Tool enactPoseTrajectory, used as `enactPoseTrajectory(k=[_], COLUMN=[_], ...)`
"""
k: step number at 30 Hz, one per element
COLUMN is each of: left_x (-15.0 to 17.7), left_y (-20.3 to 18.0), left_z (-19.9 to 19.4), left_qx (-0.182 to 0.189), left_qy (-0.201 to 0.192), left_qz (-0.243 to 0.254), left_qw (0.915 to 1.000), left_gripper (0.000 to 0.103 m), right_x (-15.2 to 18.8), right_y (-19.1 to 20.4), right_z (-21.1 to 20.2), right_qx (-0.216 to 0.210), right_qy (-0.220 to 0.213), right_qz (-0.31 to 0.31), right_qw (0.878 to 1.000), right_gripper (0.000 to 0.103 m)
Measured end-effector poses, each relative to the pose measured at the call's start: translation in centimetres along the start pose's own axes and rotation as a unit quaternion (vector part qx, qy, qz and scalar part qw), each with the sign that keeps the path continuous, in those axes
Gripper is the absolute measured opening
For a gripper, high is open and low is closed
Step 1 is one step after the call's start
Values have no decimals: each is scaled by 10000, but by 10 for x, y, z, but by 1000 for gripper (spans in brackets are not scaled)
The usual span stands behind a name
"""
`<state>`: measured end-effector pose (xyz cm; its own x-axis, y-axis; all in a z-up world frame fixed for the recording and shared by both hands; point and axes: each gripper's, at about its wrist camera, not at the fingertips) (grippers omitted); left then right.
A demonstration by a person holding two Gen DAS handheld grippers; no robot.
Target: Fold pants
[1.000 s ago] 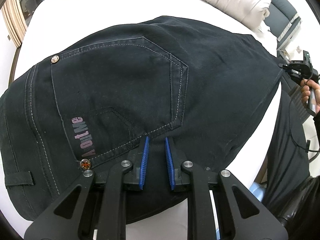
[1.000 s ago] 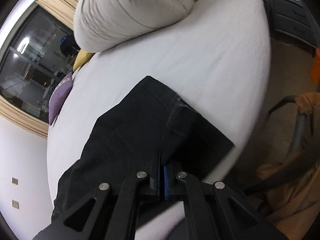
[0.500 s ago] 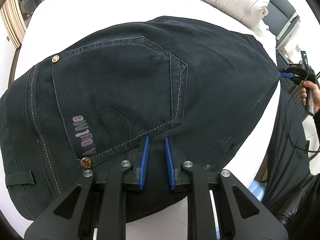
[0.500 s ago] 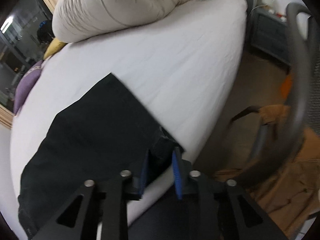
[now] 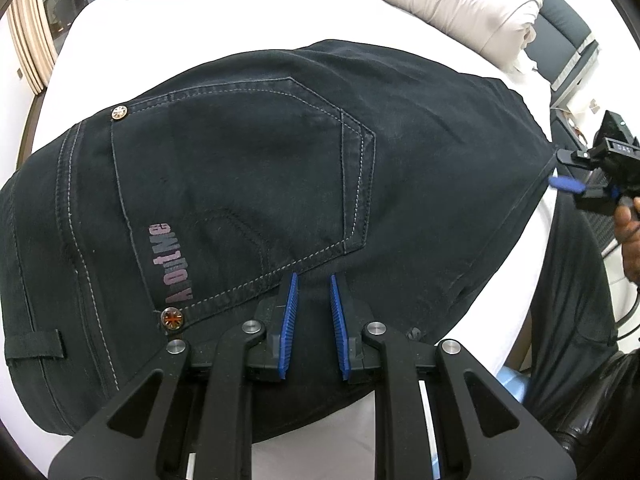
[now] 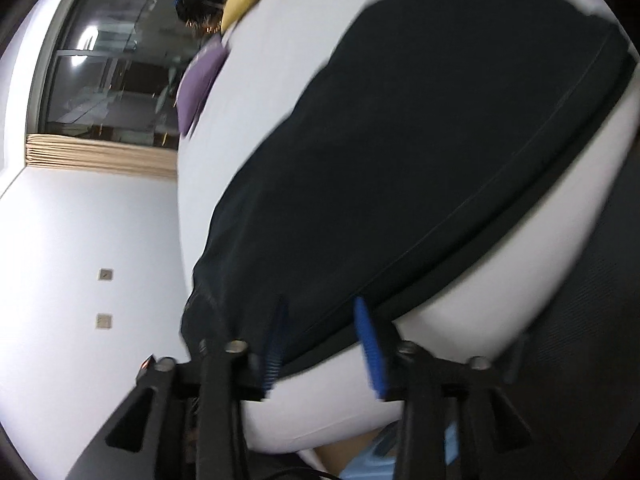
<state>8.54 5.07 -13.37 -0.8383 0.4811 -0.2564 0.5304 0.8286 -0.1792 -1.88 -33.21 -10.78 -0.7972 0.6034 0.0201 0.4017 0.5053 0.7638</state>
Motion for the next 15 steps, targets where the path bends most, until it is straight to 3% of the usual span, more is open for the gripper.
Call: enactPoseTrajectory(k=[7, 15], left_x=[8, 8], left_y=[4, 5], left_z=[-4, -4], left_qx=[5, 3], left_qy=[-63, -58], left_qz=[-82, -84], left_qw=[9999, 9999], left_gripper=[17, 17], right_x=[0, -4], right_y=[-4, -4], right_z=[36, 54], right_qx=[-263, -427], right_qy=[533, 762], right_qz=[299, 315], right_qw=[9978, 9957], right_gripper=[47, 47])
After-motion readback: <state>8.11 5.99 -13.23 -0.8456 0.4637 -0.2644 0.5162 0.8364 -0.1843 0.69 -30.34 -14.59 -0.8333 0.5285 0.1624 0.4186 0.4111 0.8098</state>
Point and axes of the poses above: each gripper's, at about its wrist camera, not at the fingertips, and z roughly the way its jaws point, y to its left, x to its underside, and after that the axes turned 11 degrees about y, right-handed
